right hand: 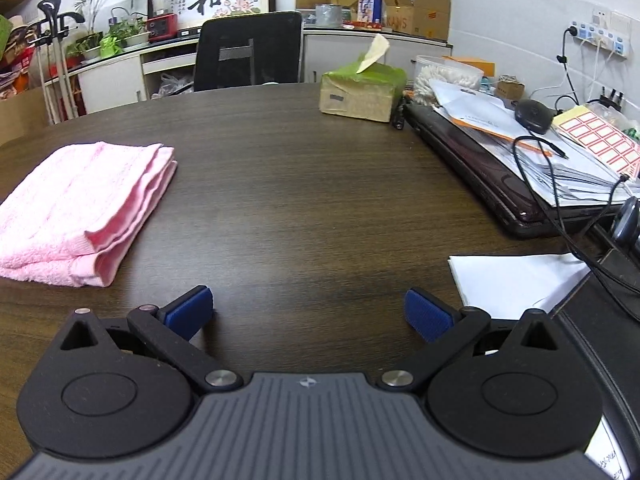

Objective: Fold towel

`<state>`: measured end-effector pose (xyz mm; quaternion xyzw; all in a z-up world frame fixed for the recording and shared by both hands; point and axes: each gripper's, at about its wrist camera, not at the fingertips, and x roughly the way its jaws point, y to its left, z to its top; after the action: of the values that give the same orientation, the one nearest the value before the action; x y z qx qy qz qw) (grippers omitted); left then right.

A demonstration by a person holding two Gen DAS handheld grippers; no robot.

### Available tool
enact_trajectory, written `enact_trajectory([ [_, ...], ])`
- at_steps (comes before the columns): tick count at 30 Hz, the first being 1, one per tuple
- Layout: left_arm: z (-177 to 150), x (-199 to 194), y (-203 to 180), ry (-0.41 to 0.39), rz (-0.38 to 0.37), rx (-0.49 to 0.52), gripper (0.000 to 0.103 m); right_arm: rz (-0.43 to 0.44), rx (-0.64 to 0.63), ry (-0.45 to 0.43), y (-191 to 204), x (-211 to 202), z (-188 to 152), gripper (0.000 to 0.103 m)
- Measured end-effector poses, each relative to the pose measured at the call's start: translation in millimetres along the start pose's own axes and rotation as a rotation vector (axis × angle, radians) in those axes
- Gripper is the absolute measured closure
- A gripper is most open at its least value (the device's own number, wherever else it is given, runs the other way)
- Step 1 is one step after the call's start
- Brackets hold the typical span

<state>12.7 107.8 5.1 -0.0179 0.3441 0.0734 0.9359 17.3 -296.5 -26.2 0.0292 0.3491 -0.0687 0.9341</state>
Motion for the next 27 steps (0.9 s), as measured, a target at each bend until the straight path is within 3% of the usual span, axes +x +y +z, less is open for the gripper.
enact_trajectory([
  [27, 0, 4, 10, -0.007, -0.024, 0.02, 0.0, 0.005, 0.002, 0.002, -5, 0, 0, 0.0],
])
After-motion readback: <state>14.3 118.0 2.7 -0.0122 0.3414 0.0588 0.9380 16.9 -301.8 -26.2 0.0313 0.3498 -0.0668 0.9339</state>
